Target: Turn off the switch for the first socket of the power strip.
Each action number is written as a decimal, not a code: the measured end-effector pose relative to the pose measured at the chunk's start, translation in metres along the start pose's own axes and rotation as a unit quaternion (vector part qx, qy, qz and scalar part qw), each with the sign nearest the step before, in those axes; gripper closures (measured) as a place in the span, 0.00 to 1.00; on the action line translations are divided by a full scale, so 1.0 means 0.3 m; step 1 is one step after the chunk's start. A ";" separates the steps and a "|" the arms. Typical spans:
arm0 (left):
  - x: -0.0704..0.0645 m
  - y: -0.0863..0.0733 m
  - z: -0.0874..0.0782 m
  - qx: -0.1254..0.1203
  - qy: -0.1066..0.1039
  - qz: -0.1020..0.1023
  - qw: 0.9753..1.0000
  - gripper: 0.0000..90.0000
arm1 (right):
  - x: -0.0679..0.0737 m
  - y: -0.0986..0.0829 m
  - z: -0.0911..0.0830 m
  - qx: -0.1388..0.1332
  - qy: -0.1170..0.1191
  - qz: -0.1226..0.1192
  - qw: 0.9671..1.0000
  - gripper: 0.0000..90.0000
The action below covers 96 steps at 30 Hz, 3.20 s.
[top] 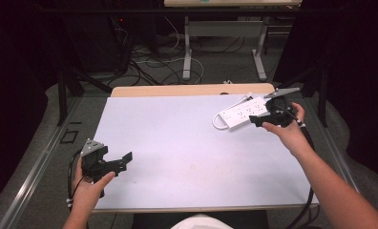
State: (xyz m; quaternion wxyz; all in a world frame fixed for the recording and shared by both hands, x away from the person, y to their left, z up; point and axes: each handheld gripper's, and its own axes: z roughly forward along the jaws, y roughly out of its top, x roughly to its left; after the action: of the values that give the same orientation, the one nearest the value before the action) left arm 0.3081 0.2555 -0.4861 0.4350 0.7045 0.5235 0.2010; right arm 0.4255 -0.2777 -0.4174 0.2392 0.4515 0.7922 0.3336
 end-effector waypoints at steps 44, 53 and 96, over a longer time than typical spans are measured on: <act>0.011 -0.004 0.003 -0.001 0.002 -0.004 1.000 0.01 | -0.121 0.223 0.155 0.029 -0.042 0.046 0.998 0.39; 0.012 -0.005 0.004 0.001 0.002 -0.004 1.000 0.01 | -0.142 0.228 0.215 0.040 -0.040 0.054 0.997 0.40; 0.022 -0.010 -0.002 -0.001 0.005 -0.010 1.000 0.01 | -0.164 0.214 0.451 0.048 -0.036 0.087 0.994 0.70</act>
State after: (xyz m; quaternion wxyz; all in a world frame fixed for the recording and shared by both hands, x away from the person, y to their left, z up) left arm 0.3085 0.2621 -0.4893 0.4348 0.6977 0.5328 0.2008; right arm 0.5766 -0.2548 -0.4555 0.2160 0.5415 0.7559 0.2979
